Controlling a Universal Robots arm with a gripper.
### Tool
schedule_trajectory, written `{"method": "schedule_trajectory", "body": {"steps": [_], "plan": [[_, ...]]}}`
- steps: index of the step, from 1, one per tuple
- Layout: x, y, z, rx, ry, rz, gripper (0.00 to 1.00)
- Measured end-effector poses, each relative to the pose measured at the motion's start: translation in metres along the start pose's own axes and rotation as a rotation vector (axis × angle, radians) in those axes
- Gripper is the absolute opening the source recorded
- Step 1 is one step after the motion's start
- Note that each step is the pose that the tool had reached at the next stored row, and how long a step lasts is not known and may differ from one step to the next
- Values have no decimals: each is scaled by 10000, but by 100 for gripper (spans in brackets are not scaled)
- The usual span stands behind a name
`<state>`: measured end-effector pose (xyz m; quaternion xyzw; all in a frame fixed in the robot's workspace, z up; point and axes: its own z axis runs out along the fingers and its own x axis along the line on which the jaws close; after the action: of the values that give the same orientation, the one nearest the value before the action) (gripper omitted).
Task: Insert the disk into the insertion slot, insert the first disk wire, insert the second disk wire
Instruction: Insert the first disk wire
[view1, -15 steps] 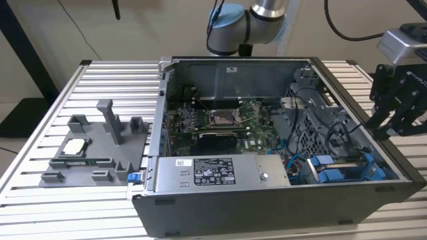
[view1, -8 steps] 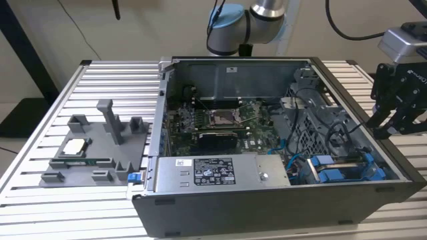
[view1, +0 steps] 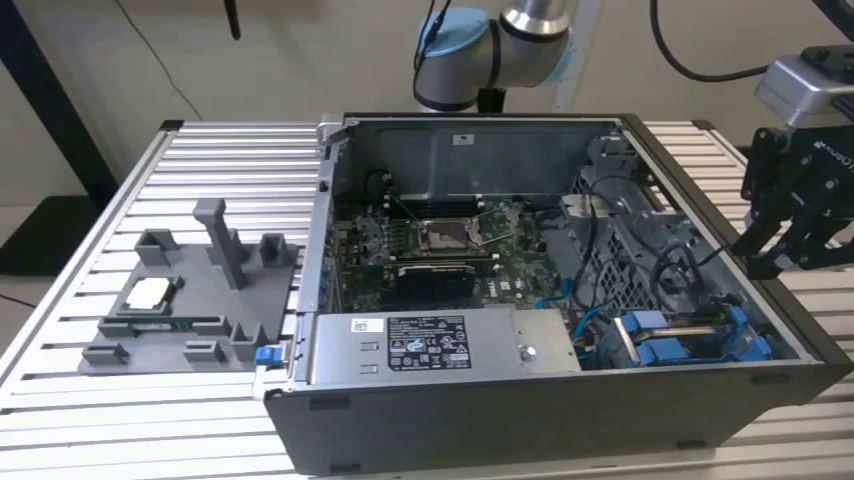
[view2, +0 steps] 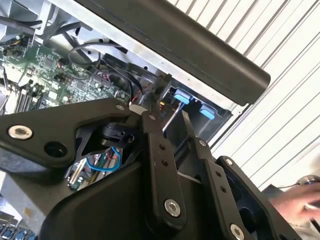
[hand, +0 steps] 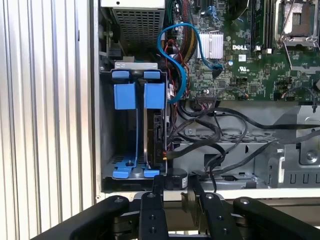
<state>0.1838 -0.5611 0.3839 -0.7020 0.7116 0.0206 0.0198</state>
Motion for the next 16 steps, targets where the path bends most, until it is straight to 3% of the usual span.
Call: {"method": "schedule_trajectory", "body": {"steps": [8,16], "plan": [[0,0,14,1,57,-3,33],[0,0,14,1,61,-4,33]]}}
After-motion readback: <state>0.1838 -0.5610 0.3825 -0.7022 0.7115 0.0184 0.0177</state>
